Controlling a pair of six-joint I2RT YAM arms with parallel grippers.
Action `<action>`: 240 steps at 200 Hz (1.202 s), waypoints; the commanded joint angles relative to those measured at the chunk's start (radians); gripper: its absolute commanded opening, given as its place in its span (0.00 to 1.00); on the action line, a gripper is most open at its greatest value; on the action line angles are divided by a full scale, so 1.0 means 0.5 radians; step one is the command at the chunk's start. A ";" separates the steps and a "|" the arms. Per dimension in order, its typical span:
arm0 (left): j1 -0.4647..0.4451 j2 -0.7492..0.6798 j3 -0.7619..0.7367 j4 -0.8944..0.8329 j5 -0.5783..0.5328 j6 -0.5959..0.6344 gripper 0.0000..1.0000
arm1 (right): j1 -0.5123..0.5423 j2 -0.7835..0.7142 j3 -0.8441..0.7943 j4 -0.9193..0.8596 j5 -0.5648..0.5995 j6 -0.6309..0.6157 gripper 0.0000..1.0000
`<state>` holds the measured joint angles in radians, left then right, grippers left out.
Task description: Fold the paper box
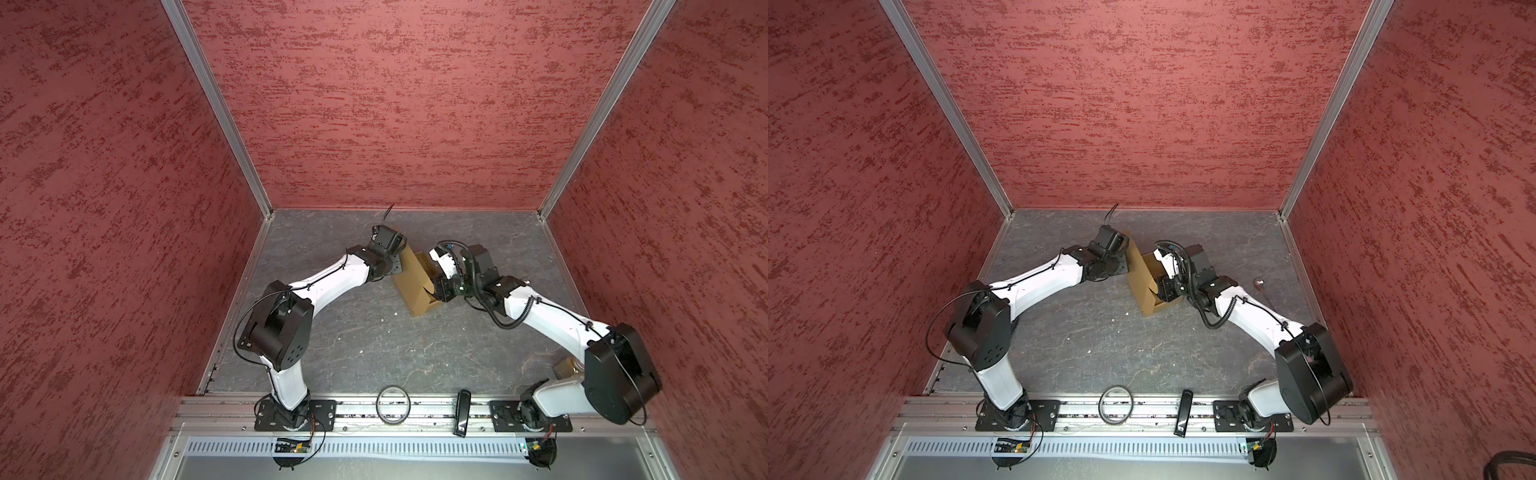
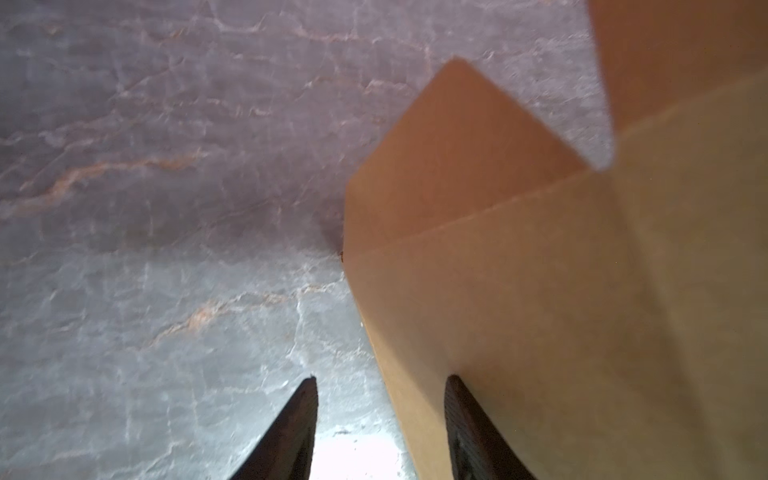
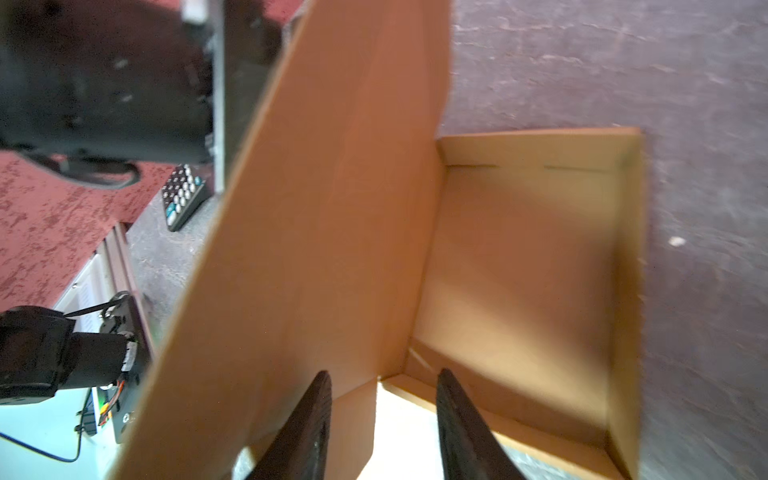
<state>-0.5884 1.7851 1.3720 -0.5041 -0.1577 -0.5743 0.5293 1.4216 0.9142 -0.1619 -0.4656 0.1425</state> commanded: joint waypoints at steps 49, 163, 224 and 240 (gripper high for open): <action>0.083 0.162 0.277 0.213 0.220 0.248 0.51 | 0.212 0.138 -0.020 0.369 0.126 0.198 0.40; 0.114 0.549 0.750 0.261 0.623 0.345 0.51 | 0.350 0.294 -0.134 1.000 0.377 0.413 0.38; 0.242 0.511 0.869 0.059 0.644 0.386 0.54 | 0.362 0.395 -0.167 1.341 0.651 0.545 0.39; 0.293 0.368 0.780 -0.029 0.571 0.429 0.57 | 0.349 0.327 -0.157 1.216 0.725 0.501 0.41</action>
<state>-0.4866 2.0644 1.7962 -0.4335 0.1581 -0.4015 0.7044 1.6230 0.8211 0.4305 -0.1997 0.3855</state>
